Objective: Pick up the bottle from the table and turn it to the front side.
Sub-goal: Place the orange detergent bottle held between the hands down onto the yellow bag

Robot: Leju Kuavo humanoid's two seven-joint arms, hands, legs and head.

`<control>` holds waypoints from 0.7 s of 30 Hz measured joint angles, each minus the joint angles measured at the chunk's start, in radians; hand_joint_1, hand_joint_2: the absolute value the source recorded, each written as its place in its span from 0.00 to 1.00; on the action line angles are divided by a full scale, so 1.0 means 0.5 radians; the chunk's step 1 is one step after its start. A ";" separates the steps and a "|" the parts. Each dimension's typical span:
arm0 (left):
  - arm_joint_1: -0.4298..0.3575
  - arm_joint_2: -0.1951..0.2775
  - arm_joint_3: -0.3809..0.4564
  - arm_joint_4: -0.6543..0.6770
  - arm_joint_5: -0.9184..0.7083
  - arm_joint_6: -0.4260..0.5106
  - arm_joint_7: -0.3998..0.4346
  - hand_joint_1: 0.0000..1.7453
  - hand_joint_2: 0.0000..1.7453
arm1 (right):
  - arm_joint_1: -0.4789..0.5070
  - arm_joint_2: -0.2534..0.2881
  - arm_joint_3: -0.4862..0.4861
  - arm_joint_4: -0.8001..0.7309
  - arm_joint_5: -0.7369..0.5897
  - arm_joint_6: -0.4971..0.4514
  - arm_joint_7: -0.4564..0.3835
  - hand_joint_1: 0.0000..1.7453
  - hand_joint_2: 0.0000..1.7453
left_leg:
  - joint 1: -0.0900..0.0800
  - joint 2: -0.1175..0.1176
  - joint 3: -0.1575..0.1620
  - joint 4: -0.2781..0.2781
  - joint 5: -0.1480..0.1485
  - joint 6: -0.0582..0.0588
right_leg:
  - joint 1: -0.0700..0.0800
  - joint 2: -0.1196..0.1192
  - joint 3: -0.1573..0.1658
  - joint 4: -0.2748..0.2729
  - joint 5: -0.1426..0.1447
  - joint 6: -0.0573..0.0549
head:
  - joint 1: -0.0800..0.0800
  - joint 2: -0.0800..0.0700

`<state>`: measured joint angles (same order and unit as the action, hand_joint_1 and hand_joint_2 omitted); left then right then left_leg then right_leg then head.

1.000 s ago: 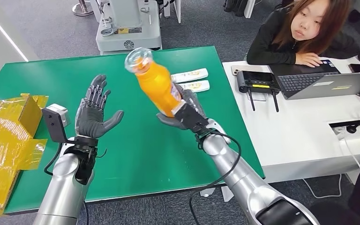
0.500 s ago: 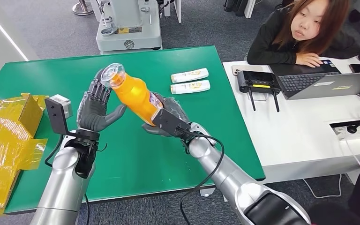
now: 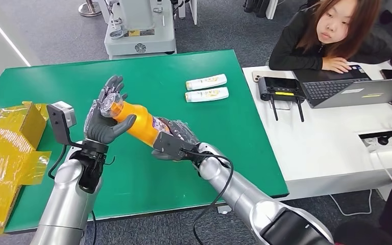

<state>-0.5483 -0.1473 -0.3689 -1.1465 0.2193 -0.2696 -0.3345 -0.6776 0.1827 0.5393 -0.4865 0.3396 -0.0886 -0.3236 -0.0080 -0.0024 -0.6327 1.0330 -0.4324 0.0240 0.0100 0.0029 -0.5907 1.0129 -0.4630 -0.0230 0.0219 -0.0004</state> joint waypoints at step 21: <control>-0.035 0.006 -0.105 0.148 0.324 -0.324 0.158 0.00 1.00 | -0.074 0.013 -0.002 -0.026 -0.122 -0.341 -0.217 1.00 1.00 | 0.000 0.000 0.000 0.001 0.000 0.000 | 0.000 0.000 0.000 0.000 0.000 0.000 | 0.000 0.000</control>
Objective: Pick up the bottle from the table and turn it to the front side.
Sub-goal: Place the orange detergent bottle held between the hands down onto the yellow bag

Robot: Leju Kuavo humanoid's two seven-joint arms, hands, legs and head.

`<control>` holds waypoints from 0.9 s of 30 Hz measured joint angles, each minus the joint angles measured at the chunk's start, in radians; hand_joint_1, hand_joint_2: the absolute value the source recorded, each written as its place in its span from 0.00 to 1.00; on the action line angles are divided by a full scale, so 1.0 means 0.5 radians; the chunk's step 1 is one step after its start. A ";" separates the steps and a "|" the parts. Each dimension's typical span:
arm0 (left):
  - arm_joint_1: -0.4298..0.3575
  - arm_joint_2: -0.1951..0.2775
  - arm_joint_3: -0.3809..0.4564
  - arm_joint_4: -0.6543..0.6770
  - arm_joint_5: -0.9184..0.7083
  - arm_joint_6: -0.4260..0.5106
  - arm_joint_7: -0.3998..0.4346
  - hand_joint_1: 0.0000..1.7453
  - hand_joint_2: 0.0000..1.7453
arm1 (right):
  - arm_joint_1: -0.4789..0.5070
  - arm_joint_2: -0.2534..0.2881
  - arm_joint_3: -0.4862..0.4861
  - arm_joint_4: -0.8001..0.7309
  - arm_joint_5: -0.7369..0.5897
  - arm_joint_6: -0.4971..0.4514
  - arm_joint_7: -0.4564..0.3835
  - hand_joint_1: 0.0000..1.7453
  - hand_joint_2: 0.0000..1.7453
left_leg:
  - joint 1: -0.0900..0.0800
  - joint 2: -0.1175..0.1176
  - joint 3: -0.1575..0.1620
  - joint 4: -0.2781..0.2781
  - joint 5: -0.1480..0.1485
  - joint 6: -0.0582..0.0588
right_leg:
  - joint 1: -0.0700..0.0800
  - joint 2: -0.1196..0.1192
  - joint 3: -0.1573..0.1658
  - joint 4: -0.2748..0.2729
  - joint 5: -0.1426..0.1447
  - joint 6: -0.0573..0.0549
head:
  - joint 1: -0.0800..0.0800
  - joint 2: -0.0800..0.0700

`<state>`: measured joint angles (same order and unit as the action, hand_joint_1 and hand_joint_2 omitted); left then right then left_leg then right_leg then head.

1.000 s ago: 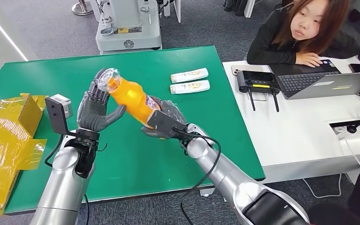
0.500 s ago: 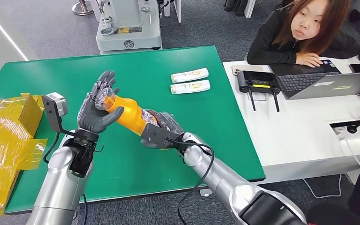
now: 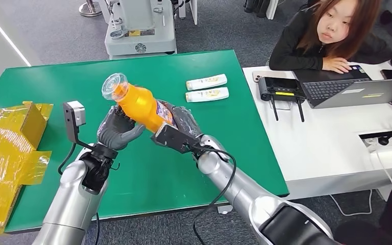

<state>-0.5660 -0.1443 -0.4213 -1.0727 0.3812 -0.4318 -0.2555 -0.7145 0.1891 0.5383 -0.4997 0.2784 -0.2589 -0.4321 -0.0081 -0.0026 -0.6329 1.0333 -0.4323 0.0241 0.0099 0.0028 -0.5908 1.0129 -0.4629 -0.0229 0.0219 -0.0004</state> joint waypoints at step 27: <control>-0.135 -0.055 -0.041 0.088 -0.239 0.532 -0.240 0.00 1.00 | 0.045 0.098 0.017 0.121 0.036 0.118 0.195 1.00 1.00 | 0.000 -0.001 -0.002 0.000 0.000 0.000 | 0.000 -0.001 -0.001 0.000 0.000 0.000 | 0.000 0.000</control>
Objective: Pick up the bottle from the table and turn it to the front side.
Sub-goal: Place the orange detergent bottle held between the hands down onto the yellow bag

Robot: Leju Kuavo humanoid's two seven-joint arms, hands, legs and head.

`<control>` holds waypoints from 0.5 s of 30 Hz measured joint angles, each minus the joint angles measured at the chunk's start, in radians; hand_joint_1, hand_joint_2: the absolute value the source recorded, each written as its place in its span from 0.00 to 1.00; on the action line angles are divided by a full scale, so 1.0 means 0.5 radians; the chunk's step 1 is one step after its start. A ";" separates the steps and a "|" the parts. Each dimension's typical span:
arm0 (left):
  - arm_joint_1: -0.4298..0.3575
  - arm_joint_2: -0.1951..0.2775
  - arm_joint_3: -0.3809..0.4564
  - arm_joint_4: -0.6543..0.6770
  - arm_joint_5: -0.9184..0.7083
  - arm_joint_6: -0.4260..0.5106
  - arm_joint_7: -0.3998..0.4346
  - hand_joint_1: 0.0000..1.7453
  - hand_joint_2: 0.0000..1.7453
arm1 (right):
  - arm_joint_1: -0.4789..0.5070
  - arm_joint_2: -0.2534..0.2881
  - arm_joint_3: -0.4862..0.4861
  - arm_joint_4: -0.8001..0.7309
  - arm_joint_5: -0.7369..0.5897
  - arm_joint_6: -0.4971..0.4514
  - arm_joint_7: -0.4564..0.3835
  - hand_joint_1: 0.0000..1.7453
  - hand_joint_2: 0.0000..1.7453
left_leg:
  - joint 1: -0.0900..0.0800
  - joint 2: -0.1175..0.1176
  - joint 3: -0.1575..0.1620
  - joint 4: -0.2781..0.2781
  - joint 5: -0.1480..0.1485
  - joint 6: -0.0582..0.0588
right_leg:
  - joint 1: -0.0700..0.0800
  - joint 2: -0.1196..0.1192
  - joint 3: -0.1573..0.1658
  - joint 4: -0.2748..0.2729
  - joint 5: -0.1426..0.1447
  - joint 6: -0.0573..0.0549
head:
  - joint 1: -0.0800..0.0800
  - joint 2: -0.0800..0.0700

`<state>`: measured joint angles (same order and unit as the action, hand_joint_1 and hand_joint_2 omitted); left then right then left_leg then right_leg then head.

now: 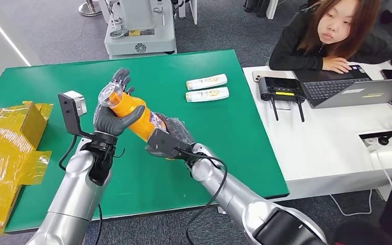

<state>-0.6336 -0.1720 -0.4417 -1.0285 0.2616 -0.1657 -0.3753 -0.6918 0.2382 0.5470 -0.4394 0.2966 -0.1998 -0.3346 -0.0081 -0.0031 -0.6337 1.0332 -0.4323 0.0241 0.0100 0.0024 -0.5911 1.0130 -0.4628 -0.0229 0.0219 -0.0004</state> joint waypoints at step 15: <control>-0.028 0.034 0.016 0.047 0.118 -0.468 0.183 0.88 1.00 | -0.015 -0.004 -0.003 0.018 -0.032 -0.262 -0.110 1.00 1.00 | 0.000 0.000 0.000 0.000 0.000 0.000 | 0.000 0.000 0.000 0.000 0.000 0.000 | 0.000 0.000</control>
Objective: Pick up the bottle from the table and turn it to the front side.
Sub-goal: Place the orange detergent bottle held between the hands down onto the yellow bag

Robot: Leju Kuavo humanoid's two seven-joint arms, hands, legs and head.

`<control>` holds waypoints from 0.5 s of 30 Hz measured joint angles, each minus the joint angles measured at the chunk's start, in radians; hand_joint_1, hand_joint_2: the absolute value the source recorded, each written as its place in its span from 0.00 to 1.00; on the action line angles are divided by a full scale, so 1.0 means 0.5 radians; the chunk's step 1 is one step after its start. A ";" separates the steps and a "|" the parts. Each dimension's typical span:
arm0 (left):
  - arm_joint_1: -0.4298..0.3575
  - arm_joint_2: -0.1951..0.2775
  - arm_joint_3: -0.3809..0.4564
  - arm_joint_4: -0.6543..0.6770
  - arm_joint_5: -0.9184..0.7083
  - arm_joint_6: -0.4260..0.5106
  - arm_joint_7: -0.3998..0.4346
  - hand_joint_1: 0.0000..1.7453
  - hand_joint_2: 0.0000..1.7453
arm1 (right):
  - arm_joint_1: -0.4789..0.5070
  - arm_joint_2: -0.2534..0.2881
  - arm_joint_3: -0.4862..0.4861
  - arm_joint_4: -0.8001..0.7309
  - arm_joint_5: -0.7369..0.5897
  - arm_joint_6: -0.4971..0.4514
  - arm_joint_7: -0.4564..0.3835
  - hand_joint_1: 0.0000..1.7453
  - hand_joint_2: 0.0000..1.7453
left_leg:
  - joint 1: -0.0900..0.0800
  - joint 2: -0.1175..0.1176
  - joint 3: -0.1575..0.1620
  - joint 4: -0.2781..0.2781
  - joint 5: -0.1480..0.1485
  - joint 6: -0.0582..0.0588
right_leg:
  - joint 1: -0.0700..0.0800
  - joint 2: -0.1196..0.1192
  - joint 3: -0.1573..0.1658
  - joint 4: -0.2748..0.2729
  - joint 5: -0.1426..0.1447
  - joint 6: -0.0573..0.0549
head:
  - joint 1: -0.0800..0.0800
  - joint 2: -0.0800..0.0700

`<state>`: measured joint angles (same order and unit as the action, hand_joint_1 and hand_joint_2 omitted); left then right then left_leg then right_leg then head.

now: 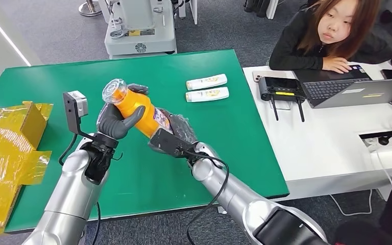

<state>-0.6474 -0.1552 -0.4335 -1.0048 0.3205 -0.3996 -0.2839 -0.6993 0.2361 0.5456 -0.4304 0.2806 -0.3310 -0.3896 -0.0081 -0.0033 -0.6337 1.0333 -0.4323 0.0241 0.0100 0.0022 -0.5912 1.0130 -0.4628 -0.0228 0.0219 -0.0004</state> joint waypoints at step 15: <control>-0.118 -0.040 -0.004 0.081 0.041 -0.003 0.039 1.00 1.00 | -0.033 0.000 -0.025 -0.057 0.028 -0.242 -0.040 0.00 1.00 | 0.000 -0.001 0.000 0.000 0.000 0.000 | 0.000 -0.002 0.000 0.000 0.000 0.000 | 0.000 0.000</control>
<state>-0.7064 -0.1750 -0.4355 -0.9645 0.3408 -0.4011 -0.2644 -0.7156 0.2361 0.5331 -0.4591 0.2944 -0.4521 -0.4095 -0.0081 -0.0039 -0.6337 1.0334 -0.4322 0.0240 0.0100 0.0014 -0.5912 1.0132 -0.4627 -0.0227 0.0220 -0.0004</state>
